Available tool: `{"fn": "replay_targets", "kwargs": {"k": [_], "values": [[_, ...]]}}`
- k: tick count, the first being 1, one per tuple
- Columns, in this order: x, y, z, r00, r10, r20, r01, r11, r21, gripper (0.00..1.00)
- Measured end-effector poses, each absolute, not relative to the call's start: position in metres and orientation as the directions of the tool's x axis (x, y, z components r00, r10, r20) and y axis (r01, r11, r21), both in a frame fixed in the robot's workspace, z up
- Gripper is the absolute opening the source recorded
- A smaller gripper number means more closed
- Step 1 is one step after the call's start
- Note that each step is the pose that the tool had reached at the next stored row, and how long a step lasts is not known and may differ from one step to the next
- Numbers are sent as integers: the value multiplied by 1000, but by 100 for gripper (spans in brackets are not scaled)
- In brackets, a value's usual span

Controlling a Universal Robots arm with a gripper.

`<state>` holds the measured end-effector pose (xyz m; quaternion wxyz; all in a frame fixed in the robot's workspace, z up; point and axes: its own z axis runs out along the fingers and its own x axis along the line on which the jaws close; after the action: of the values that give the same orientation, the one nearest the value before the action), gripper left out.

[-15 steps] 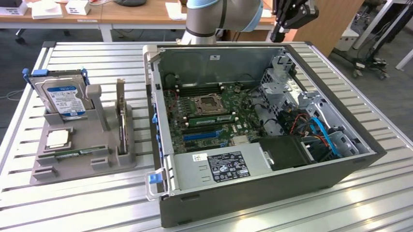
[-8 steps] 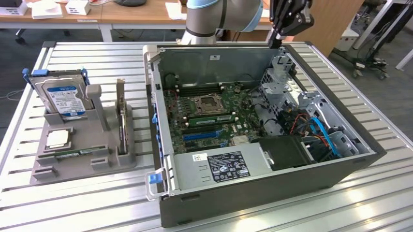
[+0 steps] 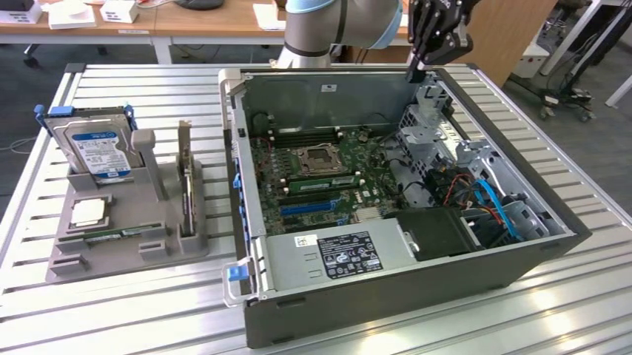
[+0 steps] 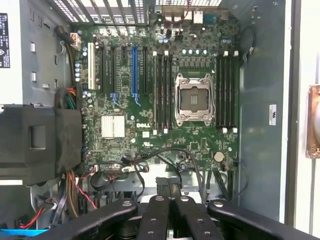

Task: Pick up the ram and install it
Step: 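Press down the ram until it locks into place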

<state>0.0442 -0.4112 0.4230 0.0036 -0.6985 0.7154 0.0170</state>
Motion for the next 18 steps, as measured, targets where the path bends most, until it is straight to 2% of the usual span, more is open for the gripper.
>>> {"fn": "replay_targets", "kwargs": {"k": [18], "values": [[39, -411, 390, -24, -999, -29, -1000, 24, 19, 10]]}}
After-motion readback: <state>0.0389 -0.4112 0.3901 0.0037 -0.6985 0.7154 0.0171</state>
